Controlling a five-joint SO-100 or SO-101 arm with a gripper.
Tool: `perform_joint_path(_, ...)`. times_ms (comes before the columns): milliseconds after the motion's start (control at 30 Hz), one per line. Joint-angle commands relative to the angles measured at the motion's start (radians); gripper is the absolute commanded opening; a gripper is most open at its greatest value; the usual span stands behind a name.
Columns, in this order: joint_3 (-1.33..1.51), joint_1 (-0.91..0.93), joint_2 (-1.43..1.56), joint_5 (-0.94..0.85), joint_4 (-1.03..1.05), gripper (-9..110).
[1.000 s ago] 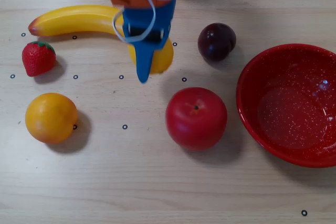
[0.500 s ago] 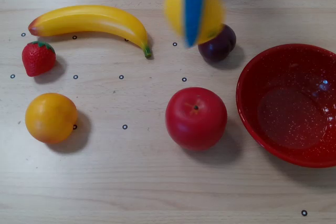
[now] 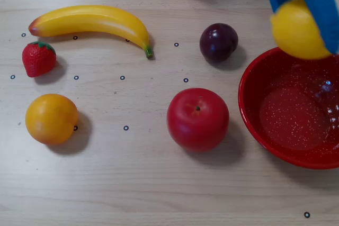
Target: Put the lemon in the red bowl.
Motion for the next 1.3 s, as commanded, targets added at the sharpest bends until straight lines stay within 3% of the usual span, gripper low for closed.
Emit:
perform_joint_path(0,0.02,0.037,0.084,0.06,-0.12,0)
perform_joint_path(167,0.135,0.058,0.011,0.123,-0.301,1)
perform_joint_path(333,0.155,0.06,-0.091,0.098,-0.408,21)
perform_joint_path(600,0.15,0.054,-0.207,0.092,-0.488,30)
perform_joint_path(1267,0.118,0.04,-0.238,0.097,-0.393,43)
